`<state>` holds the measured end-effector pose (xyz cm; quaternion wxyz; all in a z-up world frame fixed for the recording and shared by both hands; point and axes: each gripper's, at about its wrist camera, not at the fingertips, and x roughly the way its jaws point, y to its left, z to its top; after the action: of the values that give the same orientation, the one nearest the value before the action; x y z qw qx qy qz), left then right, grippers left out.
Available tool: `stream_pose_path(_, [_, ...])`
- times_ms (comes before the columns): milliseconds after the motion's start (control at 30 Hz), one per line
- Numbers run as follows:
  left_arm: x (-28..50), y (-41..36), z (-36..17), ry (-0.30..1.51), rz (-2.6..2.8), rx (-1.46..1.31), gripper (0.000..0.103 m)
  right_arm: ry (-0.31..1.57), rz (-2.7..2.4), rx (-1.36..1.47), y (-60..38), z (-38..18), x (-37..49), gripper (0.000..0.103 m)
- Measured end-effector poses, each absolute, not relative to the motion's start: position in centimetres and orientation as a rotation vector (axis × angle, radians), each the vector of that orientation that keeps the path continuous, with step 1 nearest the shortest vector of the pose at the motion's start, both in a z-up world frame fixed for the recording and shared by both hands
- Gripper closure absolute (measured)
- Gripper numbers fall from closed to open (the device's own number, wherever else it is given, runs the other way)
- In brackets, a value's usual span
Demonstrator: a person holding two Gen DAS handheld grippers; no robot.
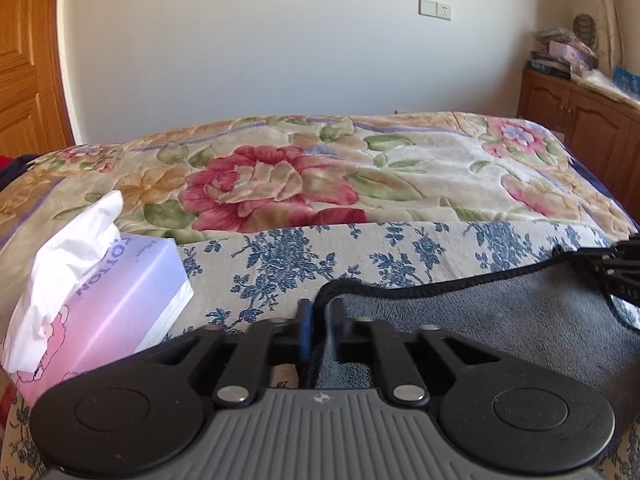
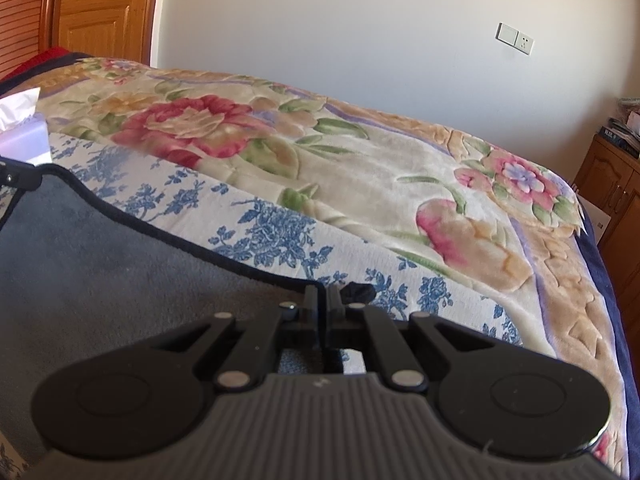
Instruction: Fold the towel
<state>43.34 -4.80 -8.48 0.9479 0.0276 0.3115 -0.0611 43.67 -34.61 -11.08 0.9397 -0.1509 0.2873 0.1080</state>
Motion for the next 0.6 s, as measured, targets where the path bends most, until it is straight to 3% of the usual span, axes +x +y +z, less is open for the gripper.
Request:
stream_pose_path(33, [43.2,-4.7,-8.5,0.631,-0.127,0.047,0.06,0.591,0.221,-0.3,-34.7,-11.1,43.6,0.087])
stream_pose_path(100, [43.0,-4.5,-8.4,0.624,-0.126,0.032,0.048,0.592,0.218,-0.287,-34.9,-11.0,43.5,0.064])
stream_pose_path(167, [42.7,-4.4,-8.2,0.61,-0.116,0.03,0.041,0.593,0.217,-0.269,-35.1,-10.9,43.3,0.054])
stream_pose_path(233, [42.3,-4.4,-8.0,0.601,-0.109,0.03,0.028,0.588,0.218,-0.257,-35.2,-10.6,42.8,0.051])
stream_pose_path(400, [41.0,-4.9,-7.3,0.58,-0.107,0.031,0.012,0.586,0.23,-0.23,-35.4,-9.7,41.4,0.049])
stream_pose_path(600, [39.1,-5.8,-5.9,0.57,-0.117,0.026,0.005,0.581,0.231,-0.193,-35.6,-8.3,39.4,0.048])
